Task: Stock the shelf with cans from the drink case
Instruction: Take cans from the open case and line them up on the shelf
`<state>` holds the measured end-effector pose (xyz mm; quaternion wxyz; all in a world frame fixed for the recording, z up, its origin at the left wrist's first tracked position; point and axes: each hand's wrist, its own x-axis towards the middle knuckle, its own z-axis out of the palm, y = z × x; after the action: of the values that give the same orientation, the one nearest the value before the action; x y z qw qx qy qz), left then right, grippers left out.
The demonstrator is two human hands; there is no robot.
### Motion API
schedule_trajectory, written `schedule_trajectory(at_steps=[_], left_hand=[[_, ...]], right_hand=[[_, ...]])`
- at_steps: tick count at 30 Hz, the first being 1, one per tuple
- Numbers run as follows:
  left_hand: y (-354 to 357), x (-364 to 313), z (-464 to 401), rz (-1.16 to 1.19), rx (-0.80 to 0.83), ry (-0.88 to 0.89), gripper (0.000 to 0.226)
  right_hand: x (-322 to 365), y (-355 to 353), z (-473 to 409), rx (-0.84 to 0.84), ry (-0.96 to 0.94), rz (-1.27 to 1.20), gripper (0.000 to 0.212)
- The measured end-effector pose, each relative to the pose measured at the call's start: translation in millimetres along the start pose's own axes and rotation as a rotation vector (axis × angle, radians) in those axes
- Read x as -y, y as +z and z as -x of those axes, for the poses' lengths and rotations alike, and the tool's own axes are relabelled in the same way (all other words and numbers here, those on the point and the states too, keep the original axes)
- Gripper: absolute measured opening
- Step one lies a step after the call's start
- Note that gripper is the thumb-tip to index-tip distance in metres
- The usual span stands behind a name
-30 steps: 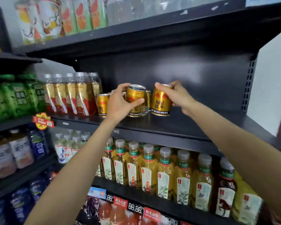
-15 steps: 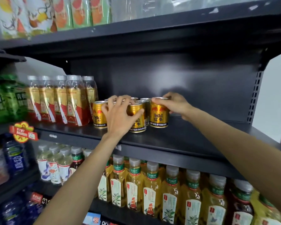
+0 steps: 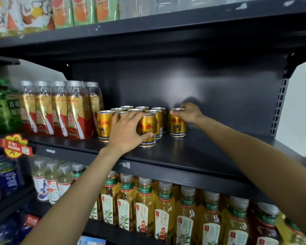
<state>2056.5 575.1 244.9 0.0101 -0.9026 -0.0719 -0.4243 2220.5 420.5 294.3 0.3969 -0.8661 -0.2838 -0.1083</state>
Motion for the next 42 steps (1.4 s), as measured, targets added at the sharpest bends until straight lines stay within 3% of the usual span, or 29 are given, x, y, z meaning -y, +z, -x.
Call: schedule_trajectory(at_steps=[3, 6, 9, 15, 18, 22, 25, 28, 31, 36, 42], left_hand=[[0, 0, 0, -0.01, 0.013, -0.003, 0.063], [-1, -1, 0, -0.016, 0.023, -0.008, 0.064], [-1, -1, 1, 0.027, 0.01, 0.006, 0.063], [-7, -28, 6, 0.167, -0.282, 0.019, 0.041], [-14, -57, 16, 0.25, -0.384, -0.01, 0.027], [-27, -107, 50, 0.503, -0.534, 0.01, 0.021], [-34, -155, 89, 0.744, -0.533, 0.002, 0.019], [-33, -201, 134, 0.962, -0.443, -0.061, 0.015], [-18, -246, 187, 1.068, -0.239, -0.085, 0.013], [25, -307, 275, 0.991, 0.286, -0.094, 0.014], [85, -372, 359, 0.827, 0.586, -0.174, 0.02]], right_hand=[[-2, 8, -8, 0.02, 0.012, -0.017, 0.027], [0, 12, -11, 0.046, 0.028, -0.031, 0.05], [1, 14, -10, 0.07, 0.006, 0.044, 0.059], [-8, 5, 16, 0.024, -0.185, 0.249, 0.056], [-6, -11, 57, -0.065, -0.323, 0.208, 0.043], [-10, -43, 140, -0.311, -0.51, 0.02, 0.022], [-26, -61, 219, -0.481, -0.554, -0.111, 0.014], [-62, -63, 287, -0.619, -0.563, -0.115, 0.013], [-119, -60, 347, -0.602, -0.53, -0.033, 0.012], [-231, -66, 439, -0.247, -0.32, 0.021, 0.016], [-351, -86, 518, 0.065, 0.063, 0.036, 0.013]])
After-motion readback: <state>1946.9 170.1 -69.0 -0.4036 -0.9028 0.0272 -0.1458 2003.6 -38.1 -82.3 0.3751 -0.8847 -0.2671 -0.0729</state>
